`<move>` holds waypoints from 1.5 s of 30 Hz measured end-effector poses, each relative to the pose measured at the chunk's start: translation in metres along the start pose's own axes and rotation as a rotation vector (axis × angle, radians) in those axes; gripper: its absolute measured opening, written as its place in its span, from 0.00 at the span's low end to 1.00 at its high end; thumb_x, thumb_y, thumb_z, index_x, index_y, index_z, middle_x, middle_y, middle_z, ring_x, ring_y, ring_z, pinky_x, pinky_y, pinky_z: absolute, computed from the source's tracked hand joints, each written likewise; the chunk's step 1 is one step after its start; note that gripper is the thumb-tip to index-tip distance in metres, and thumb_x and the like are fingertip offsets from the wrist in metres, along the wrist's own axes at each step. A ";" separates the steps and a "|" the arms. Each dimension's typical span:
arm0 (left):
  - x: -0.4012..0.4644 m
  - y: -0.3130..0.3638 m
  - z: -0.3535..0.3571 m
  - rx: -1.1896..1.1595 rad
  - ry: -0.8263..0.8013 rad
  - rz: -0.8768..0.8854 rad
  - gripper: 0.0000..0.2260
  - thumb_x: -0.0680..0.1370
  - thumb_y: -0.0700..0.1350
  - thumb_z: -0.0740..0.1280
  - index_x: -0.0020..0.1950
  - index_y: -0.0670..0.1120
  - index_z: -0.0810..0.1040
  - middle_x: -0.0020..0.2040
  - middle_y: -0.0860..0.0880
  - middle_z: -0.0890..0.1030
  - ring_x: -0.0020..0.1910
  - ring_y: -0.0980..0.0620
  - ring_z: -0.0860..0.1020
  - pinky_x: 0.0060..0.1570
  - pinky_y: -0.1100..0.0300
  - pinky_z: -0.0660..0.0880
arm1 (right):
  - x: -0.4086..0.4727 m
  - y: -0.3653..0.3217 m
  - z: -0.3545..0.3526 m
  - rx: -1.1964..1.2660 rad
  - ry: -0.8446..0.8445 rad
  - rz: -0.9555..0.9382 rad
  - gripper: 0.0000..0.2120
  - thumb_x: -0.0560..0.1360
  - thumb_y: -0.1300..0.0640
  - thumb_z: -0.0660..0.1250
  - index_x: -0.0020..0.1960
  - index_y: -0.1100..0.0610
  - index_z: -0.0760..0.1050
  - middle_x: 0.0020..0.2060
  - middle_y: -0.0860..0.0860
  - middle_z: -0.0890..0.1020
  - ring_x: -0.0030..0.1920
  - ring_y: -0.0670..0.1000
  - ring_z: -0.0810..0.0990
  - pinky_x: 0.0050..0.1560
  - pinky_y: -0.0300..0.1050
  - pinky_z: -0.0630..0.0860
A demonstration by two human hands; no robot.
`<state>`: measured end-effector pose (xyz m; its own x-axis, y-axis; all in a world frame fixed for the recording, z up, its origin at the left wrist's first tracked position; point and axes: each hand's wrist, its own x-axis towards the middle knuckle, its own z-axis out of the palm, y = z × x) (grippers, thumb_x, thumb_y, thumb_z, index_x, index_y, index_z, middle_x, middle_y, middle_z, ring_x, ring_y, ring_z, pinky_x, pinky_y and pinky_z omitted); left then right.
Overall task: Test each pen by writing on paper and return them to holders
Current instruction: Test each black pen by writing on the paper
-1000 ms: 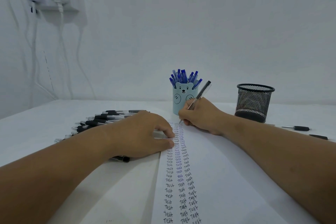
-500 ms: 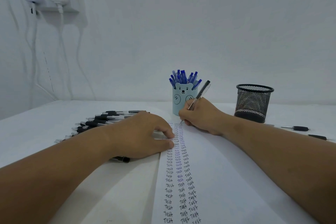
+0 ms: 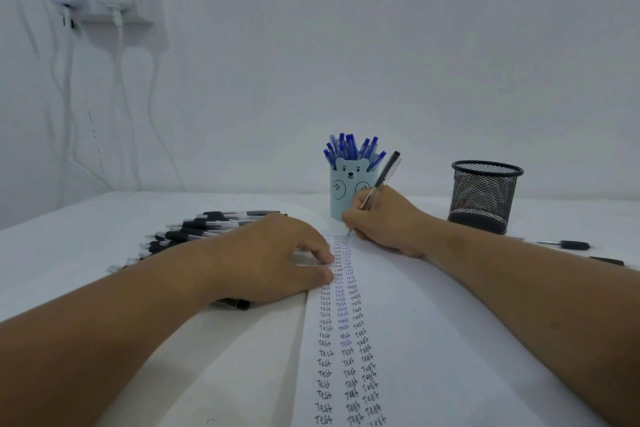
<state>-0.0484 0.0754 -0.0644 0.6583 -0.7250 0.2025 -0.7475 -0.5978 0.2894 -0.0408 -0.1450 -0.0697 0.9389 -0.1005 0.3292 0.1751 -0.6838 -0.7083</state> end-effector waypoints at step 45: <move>-0.003 0.002 -0.003 -0.014 0.022 0.041 0.11 0.76 0.57 0.72 0.56 0.56 0.85 0.59 0.65 0.81 0.60 0.72 0.73 0.60 0.81 0.62 | -0.024 -0.007 -0.001 -0.346 0.251 -0.473 0.13 0.85 0.47 0.54 0.55 0.56 0.69 0.31 0.49 0.75 0.31 0.54 0.72 0.32 0.49 0.65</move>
<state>-0.0516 0.0779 -0.0619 0.6292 -0.7410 0.2346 -0.7725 -0.5630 0.2936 -0.0649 -0.1386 -0.0715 0.6783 0.1323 0.7228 0.4085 -0.8855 -0.2213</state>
